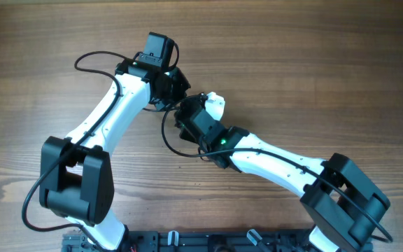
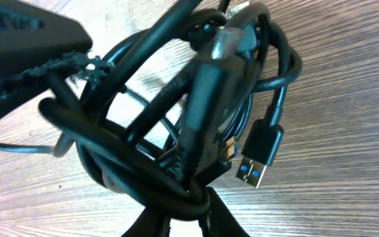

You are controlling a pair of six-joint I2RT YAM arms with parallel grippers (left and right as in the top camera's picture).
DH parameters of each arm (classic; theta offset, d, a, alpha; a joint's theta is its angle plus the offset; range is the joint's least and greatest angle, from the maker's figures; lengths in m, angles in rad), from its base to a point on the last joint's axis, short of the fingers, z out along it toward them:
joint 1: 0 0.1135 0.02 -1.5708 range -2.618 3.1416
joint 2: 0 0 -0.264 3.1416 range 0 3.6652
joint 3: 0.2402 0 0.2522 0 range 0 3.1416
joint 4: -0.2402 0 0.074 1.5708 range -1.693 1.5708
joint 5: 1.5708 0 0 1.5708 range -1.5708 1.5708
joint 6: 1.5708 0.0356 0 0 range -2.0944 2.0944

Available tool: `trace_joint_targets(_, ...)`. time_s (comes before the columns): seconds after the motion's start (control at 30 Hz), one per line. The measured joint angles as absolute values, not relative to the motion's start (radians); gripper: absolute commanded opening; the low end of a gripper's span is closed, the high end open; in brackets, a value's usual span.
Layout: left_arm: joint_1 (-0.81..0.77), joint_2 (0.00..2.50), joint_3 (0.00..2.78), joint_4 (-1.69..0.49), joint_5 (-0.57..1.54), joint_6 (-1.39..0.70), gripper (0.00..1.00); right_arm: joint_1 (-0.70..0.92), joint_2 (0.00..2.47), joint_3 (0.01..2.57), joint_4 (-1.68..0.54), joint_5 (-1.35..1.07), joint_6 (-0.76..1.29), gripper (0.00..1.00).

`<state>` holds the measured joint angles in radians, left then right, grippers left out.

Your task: Untangle cables

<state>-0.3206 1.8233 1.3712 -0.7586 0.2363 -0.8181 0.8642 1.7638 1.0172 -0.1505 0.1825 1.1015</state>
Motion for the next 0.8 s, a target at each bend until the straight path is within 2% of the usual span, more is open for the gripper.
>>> trace_joint_targets(0.03,-0.321,1.823,1.371,-0.759,0.235,-0.818,0.07,0.864,1.764,1.017,-0.150,0.180,1.103,0.04)
trace_joint_targets(0.2,-0.320,1.823,1.371,-0.759,0.236,-0.818,0.07,0.864,1.764,1.017,-0.148,0.176,1.084,0.04)
trace_joint_targets(0.4,-0.320,1.823,1.371,-0.760,0.231,-0.818,0.06,0.858,1.761,1.017,-0.148,0.120,0.930,0.04)
trace_joint_targets(0.43,-0.320,1.823,1.371,-0.759,0.226,-0.818,0.06,0.853,1.756,1.017,-0.150,0.098,0.893,0.11)
trace_joint_targets(0.47,-0.320,1.823,1.371,-0.760,0.221,-0.818,0.06,0.846,1.742,1.016,-0.164,0.070,0.860,0.29)
trace_joint_targets(0.5,-0.320,1.823,1.371,-0.760,0.216,-0.818,0.06,0.836,1.723,1.016,-0.179,0.044,0.837,0.33)
trace_joint_targets(0.8,-0.320,1.828,1.371,-0.766,0.206,-0.818,0.06,0.830,1.700,1.016,-0.183,-0.146,0.894,0.33)
